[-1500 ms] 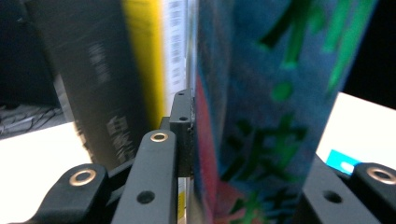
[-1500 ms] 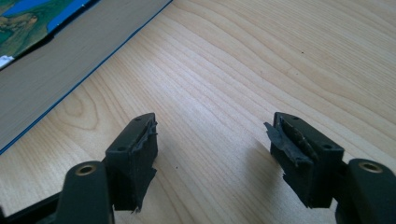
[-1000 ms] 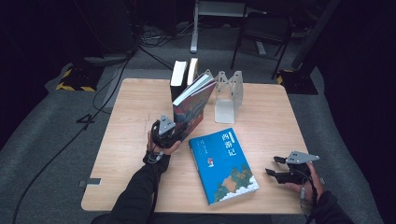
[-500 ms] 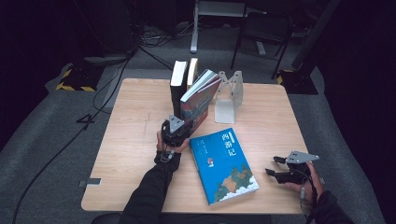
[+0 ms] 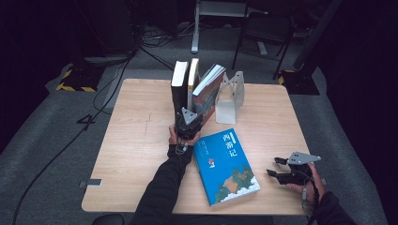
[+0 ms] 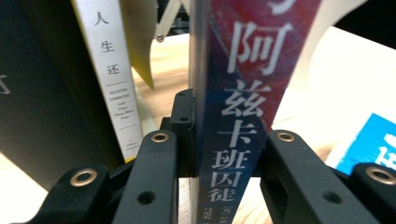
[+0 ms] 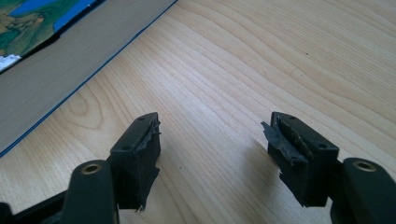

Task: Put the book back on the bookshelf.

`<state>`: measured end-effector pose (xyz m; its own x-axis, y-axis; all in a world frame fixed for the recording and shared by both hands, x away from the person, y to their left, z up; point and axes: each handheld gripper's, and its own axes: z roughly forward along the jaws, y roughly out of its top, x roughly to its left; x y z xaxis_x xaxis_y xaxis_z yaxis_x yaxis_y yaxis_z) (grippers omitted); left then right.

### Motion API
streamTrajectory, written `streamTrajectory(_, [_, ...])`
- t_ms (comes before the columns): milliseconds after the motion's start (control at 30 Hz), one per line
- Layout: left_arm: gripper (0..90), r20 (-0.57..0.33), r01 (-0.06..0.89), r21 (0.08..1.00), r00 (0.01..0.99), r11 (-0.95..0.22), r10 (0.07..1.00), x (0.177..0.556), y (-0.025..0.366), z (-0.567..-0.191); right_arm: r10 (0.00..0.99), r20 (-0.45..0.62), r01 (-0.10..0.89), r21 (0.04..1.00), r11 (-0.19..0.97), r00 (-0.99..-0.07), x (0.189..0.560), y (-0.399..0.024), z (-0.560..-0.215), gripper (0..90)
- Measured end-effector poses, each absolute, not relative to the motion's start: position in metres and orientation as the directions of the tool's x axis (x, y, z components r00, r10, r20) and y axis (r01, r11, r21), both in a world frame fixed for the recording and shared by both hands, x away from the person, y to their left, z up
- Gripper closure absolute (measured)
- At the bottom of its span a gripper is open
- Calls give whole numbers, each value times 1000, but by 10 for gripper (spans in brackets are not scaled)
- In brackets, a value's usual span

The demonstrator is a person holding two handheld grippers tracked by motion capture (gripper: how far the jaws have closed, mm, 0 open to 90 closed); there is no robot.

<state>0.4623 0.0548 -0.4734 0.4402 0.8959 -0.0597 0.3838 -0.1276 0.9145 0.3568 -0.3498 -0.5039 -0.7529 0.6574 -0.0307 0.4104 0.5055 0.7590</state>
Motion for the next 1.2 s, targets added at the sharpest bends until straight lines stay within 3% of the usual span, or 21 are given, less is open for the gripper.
streamTrajectory(467, [731, -20, 387, 905, 456, -178, 890, 489, 27, -470, 657, -28, 412, 758, 505, -753, 357, -350, -504, 334])
streamTrajectory(533, [727, 40, 379, 895, 455, -235, 890, 494, 23, -468, 658, -25, 414, 759, 502, -753, 358, -350, -504, 334])
streamTrajectory(700, [720, 18, 399, 890, 454, -221, 891, 505, 25, -466, 658, -19, 418, 758, 501, -753, 358, -350, -504, 330])
streamTrajectory(1200, [661, 86, 404, 868, 449, -288, 890, 518, 22, -466, 657, -14, 422, 756, 500, -754, 359, -351, -504, 328])
